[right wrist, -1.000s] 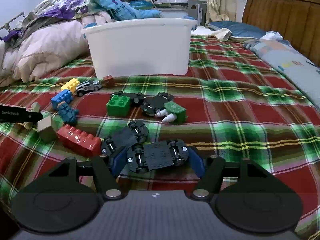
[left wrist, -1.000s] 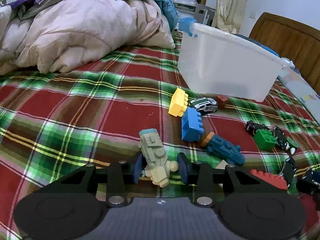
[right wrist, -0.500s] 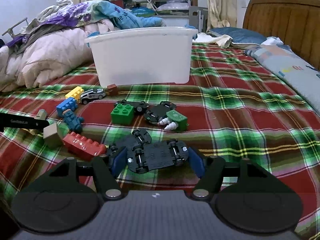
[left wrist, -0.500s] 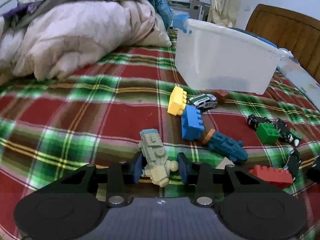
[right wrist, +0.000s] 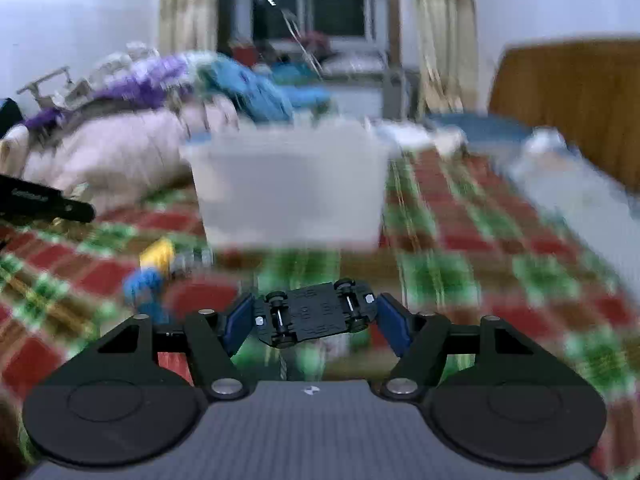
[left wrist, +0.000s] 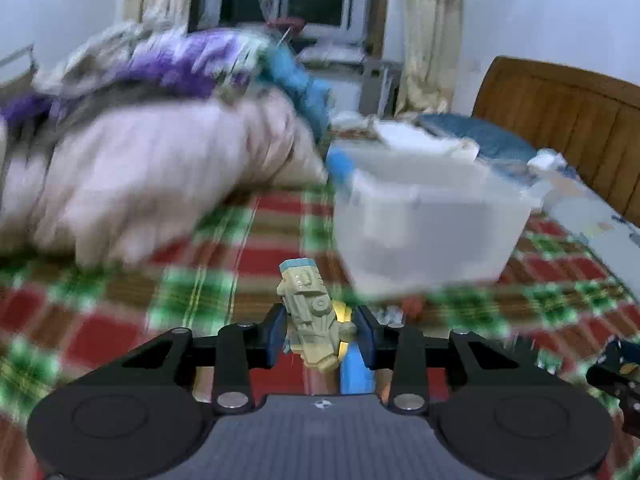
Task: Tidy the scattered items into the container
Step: 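Carry both toys to the clear box and open both grippers to drop them, then grasp the wooden cube with the left gripper while the right gripper grasps another black car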
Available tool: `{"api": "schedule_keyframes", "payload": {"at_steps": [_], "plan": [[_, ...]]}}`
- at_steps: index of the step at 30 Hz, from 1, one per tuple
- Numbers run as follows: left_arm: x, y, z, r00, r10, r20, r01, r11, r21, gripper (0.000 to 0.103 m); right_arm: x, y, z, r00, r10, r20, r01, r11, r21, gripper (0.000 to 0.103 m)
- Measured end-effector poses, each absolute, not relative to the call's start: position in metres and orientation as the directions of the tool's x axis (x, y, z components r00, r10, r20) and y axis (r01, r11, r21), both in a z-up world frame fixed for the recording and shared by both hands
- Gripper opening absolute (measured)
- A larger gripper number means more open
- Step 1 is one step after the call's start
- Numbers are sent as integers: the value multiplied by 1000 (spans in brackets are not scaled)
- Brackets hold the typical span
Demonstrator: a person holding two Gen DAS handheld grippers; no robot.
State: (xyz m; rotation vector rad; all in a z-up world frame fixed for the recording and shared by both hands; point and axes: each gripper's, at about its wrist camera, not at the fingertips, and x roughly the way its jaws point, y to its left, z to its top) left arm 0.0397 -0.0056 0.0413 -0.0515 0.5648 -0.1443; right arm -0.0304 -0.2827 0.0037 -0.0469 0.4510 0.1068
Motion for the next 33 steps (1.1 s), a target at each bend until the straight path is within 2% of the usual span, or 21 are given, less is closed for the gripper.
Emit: {"api": "schedule_keyframes", "payload": {"at_steps": [3, 7, 15, 17, 18, 19, 26, 29, 33], "plan": [[73, -21, 75, 848, -192, -495, 159, 981, -109, 41, 8, -285, 42, 918, 116, -379, -135, 991, -23, 69], [119, -59, 104, 861, -208, -464, 209, 977, -51, 41, 73, -280, 77, 931, 120, -346, -153, 986, -71, 69], [192, -104, 87, 825, -198, -529, 217, 976, -27, 44, 179, -280, 65, 877, 137, -461, -183, 982, -54, 70], [200, -107, 81, 818, -191, -542, 223, 975, -6, 49, 188, -283, 59, 866, 131, -482, -176, 983, -49, 81], [202, -109, 78, 821, -177, -542, 220, 975, 15, 58, 191, -285, 57, 862, 134, -490, -175, 984, -40, 94], [204, -111, 75, 824, -167, -542, 218, 975, 32, 66, 193, -286, 54, 860, 134, -492, -173, 984, -35, 99], [204, -99, 68, 823, -152, -548, 211, 976, 46, 69, 182, -288, 56, 874, 136, -466, -186, 980, -63, 99], [178, -85, 71, 839, -152, -522, 207, 977, 49, 69, 155, -288, 62, 890, 143, -433, -195, 978, -78, 99], [112, -58, 67, 853, -179, -489, 222, 975, 29, 72, 77, -291, 57, 892, 203, -404, -240, 970, -42, 103]]}}
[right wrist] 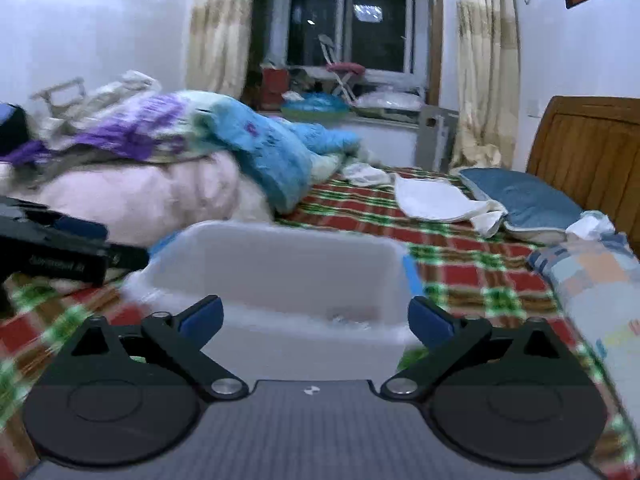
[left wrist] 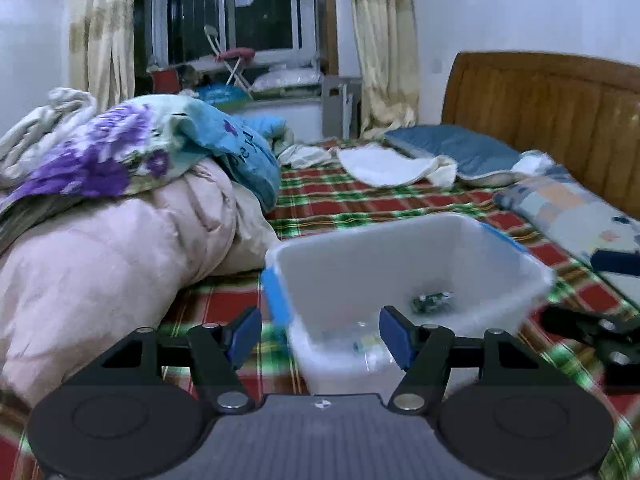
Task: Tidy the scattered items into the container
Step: 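Grasp the wooden cube with the left gripper while the right gripper grasps another black car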
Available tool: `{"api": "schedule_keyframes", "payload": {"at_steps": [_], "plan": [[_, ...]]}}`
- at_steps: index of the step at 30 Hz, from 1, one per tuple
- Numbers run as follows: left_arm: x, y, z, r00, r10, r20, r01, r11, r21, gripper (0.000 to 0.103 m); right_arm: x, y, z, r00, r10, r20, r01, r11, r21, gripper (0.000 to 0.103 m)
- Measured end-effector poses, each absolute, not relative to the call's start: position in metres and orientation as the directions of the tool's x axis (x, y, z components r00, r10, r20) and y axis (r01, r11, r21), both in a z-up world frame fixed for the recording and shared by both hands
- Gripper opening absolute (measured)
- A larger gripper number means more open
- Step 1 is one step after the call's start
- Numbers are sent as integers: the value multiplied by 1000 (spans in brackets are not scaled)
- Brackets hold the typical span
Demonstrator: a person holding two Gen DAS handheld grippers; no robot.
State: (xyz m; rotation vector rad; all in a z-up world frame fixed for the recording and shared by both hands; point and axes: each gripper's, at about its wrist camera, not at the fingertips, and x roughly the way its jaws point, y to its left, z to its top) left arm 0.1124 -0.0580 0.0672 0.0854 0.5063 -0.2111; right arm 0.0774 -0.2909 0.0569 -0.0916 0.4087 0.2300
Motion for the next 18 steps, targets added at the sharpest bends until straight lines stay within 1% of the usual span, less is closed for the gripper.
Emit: {"api": "schedule_keyframes", "payload": {"at_steps": [3, 7, 10, 12, 13, 15, 16, 17, 18], "plan": [[59, -40, 46, 838, -203, -506, 234, 972, -2, 74, 25, -290, 33, 853, 263, -450, -311, 950, -35, 103], [10, -38, 9, 805, -198, -559, 243, 970, 7, 74, -16, -284, -3, 797, 275, -538, -361, 931, -59, 103], [-8, -39, -12, 769, -196, -608, 246, 969, -1, 74, -28, -280, -23, 763, 268, -588, -369, 928, -56, 103], [-16, -39, -22, 760, -197, -619, 244, 970, -10, 74, -30, -278, -29, 752, 250, -610, -346, 937, -42, 102], [-19, -42, -26, 763, -187, -618, 240, 971, 2, 74, -29, -279, -31, 747, 243, -618, -319, 948, -13, 101], [-23, -46, -32, 764, -184, -618, 249, 968, 21, 74, -26, -285, -32, 738, 246, -629, -256, 963, 77, 97], [-24, -49, -35, 766, -188, -615, 258, 966, 27, 74, -23, -286, -34, 734, 244, -634, -228, 968, 108, 90], [-25, -52, -37, 768, -186, -613, 264, 964, 40, 74, -21, -285, -35, 732, 229, -642, -199, 973, 120, 87], [-25, -54, -40, 768, -179, -616, 269, 961, 57, 74, -19, -284, -38, 731, 210, -649, -174, 977, 121, 80]]}}
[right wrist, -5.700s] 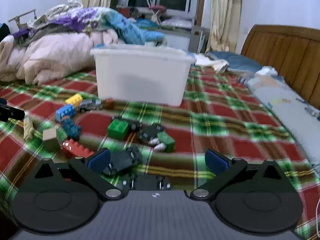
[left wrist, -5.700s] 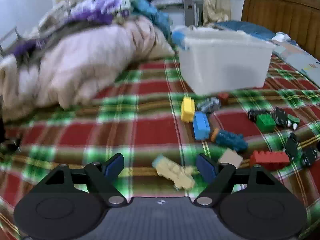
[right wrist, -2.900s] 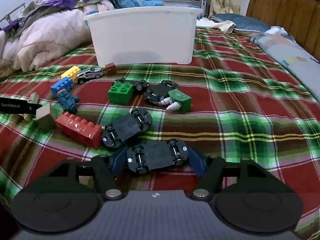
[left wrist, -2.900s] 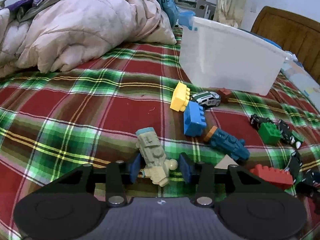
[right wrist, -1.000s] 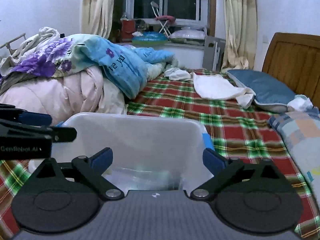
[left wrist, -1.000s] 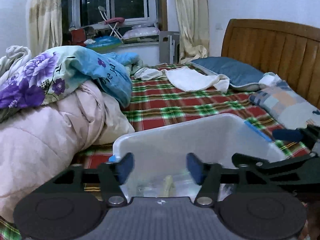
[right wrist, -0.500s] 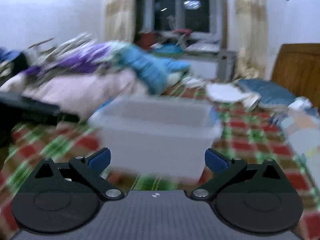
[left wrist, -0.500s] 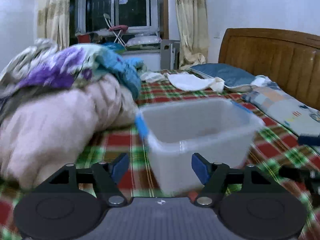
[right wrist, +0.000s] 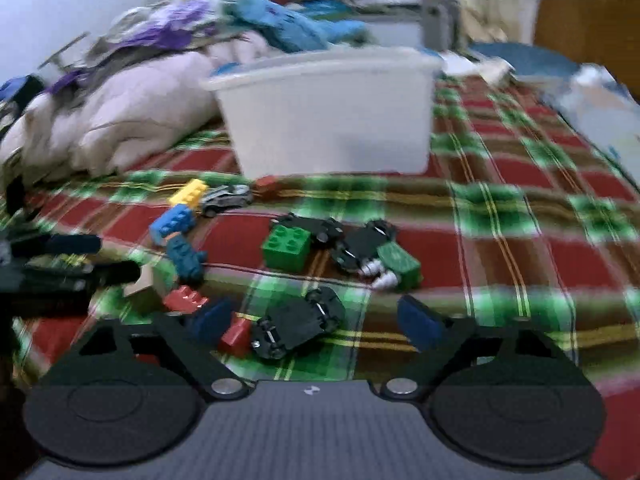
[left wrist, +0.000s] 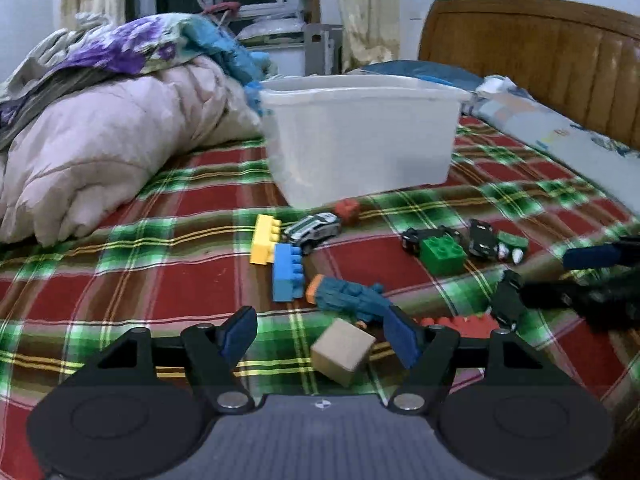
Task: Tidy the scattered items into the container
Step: 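Grasp the wooden cube with the left gripper while the right gripper grasps another black car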
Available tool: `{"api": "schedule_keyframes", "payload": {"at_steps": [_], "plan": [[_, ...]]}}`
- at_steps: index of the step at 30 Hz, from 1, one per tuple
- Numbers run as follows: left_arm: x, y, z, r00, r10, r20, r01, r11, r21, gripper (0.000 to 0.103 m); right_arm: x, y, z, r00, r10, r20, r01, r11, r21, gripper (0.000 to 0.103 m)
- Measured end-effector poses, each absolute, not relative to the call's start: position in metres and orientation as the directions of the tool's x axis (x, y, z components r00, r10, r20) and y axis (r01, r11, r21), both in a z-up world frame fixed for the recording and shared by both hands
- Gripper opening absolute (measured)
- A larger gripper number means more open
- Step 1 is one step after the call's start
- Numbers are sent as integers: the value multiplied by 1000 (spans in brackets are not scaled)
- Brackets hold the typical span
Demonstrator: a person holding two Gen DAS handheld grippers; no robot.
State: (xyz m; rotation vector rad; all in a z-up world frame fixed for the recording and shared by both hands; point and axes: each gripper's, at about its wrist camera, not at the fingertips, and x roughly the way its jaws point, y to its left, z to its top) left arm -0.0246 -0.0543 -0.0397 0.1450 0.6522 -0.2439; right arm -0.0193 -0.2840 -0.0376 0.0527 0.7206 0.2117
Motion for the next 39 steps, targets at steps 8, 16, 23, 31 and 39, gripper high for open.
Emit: {"api": "schedule_keyframes", "payload": {"at_steps": [8, 16, 23, 31, 39], "plan": [[-19, -56, -54, 756, -166, -633, 251, 967, 46, 68, -19, -274, -55, 739, 164, -653, -119, 986, 113, 71], [-18, -60, -63, 736, -198, -648, 271, 963, 14, 61, -18, -265, -58, 749, 159, -643, -89, 986, 139, 68], [-11, -57, -72, 722, -187, -666, 246, 969, -7, 54, -14, -258, -64, 748, 111, -654, -22, 989, 144, 57], [-7, -64, -76, 733, -186, -654, 261, 965, 18, 41, -11, -252, -71, 745, 104, -659, -16, 990, 138, 53], [-8, -61, -76, 739, -202, -643, 266, 964, 3, 41, -14, -258, -69, 751, 126, -648, -17, 985, 172, 36]]}}
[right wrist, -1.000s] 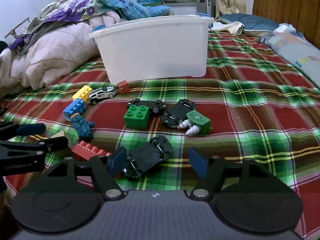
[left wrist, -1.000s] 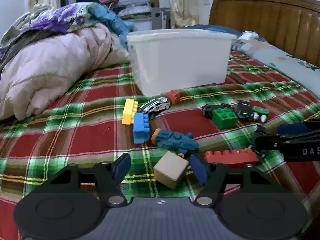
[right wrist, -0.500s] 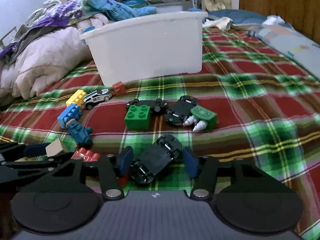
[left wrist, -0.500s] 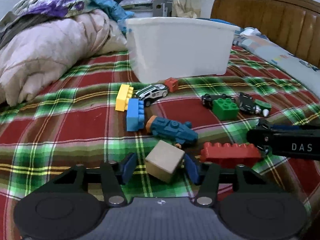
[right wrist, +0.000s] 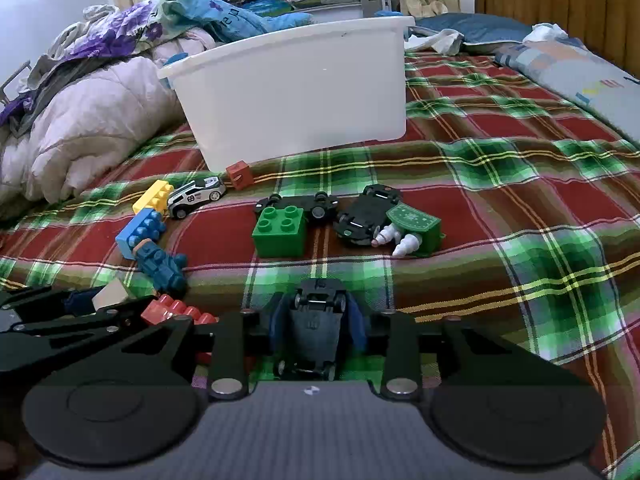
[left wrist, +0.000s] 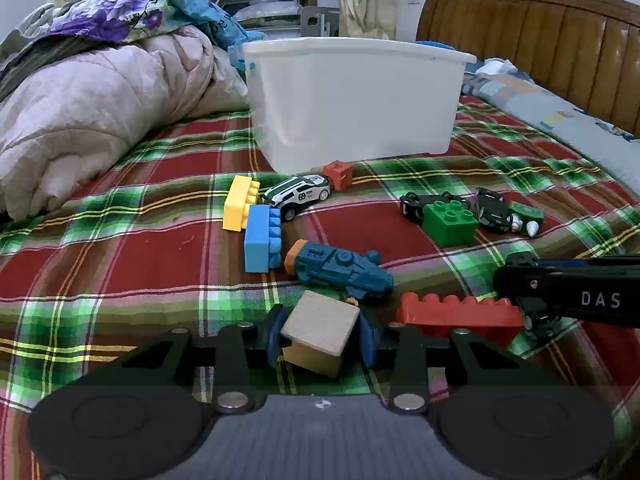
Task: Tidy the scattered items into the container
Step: 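Grasp the wooden cube with the left gripper while the right gripper grasps another black car, then carry the cube and car over the clear box and release both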
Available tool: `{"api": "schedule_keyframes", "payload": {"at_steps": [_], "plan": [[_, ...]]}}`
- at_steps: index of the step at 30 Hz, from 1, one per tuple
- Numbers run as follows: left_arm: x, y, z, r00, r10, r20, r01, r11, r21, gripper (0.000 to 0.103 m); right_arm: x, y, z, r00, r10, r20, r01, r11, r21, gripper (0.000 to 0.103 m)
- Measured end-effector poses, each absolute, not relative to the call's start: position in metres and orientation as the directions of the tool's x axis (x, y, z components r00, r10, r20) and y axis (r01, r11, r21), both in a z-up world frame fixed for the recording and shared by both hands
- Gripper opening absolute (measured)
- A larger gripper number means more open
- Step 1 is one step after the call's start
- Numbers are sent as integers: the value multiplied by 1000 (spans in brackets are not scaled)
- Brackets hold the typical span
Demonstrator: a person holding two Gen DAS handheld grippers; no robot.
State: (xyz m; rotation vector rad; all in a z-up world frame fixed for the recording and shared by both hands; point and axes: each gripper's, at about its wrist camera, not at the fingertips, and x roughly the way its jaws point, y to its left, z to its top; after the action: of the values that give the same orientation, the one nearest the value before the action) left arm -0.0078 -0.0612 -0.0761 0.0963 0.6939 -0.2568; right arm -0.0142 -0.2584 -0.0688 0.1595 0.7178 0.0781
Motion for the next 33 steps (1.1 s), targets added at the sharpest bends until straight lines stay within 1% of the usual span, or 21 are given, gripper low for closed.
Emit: {"api": "schedule_keyframes", "payload": {"at_steps": [4, 13, 17, 24, 26, 29, 33], "plan": [[-8, -59, -73, 744, -202, -636, 259, 966, -3, 41, -16, -259, -67, 759, 129, -639, -21, 985, 174, 35], [-8, -44, -46, 787, -191, -586, 228, 974, -11, 41, -21, -262, -53, 801, 110, -588, -24, 988, 153, 34], [3, -40, -18, 806, -195, -559, 217, 976, -29, 41, -21, -261, -29, 841, 108, -529, -51, 991, 122, 34], [64, -50, 58, 854, -201, -480, 200, 978, -53, 41, 30, -264, 47, 900, 129, -417, -107, 991, 75, 34], [89, -60, 79, 870, -192, -453, 196, 980, -39, 41, 51, -264, 66, 909, 133, -394, -120, 991, 57, 34], [123, -76, 98, 876, -188, -445, 198, 980, -24, 41, 89, -261, 85, 911, 135, -391, -134, 991, 31, 34], [167, -91, 107, 872, -174, -457, 180, 983, -30, 41, 135, -260, 92, 898, 138, -419, -146, 989, 13, 34]]}}
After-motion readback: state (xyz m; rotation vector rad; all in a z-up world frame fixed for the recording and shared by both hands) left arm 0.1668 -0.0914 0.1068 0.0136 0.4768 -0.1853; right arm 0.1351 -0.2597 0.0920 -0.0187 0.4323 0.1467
